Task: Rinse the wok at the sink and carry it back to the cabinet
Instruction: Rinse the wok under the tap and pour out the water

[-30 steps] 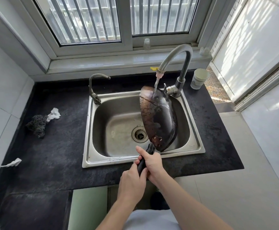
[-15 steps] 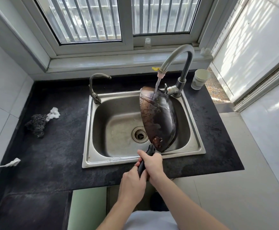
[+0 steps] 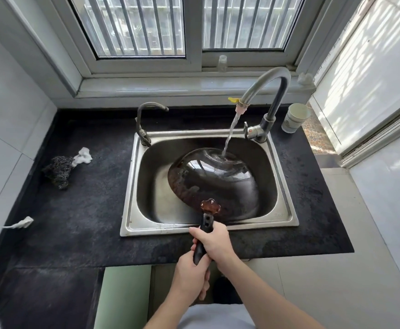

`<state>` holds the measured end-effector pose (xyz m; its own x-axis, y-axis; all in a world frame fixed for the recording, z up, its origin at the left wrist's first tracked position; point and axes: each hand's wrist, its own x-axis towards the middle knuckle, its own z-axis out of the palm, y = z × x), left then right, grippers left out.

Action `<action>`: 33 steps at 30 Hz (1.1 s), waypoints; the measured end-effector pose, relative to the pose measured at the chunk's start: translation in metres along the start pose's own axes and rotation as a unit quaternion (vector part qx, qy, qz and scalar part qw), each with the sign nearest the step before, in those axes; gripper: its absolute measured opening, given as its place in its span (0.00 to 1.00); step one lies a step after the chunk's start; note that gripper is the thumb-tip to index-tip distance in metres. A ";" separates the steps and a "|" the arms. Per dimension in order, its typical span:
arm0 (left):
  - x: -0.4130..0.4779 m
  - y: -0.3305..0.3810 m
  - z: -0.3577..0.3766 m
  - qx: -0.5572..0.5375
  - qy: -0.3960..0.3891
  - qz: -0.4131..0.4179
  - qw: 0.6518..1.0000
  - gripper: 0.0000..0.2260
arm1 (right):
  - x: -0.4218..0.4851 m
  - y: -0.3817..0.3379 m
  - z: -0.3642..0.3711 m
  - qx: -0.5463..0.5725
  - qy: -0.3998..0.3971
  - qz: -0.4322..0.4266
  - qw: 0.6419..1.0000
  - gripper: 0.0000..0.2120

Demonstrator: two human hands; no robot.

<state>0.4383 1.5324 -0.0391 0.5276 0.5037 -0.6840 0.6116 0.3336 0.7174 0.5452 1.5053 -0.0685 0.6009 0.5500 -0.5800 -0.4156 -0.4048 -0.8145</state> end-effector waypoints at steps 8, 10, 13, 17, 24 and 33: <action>-0.012 0.005 -0.004 -0.121 -0.043 -0.021 0.992 0.10 | 0.005 -0.013 0.005 0.142 -0.120 0.041 0.982 0.14; -0.012 0.007 -0.004 -0.140 -0.044 -0.023 0.989 0.10 | 0.007 -0.017 0.009 0.153 -0.115 0.044 0.980 0.16; -0.010 0.013 0.000 -0.177 -0.042 -0.019 0.983 0.11 | 0.010 -0.024 0.013 0.128 -0.100 0.025 0.986 0.15; -0.006 0.021 0.010 -0.210 -0.014 -0.011 0.978 0.14 | 0.017 -0.032 0.010 0.094 -0.111 0.011 0.989 0.16; -0.006 0.017 0.015 -0.270 -0.007 -0.022 0.962 0.15 | 0.020 -0.032 0.012 -0.035 -0.122 -0.015 0.992 0.16; -0.004 0.020 0.009 -0.281 -0.031 -0.011 0.959 0.11 | 0.020 -0.027 0.004 0.089 -0.205 0.035 0.974 0.10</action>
<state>0.4532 1.5298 -0.0234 0.5627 0.4489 -0.6941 0.2177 0.7296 0.6483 0.5659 1.5308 -0.0582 0.2598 0.7858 -0.5612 -0.5796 -0.3379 -0.7415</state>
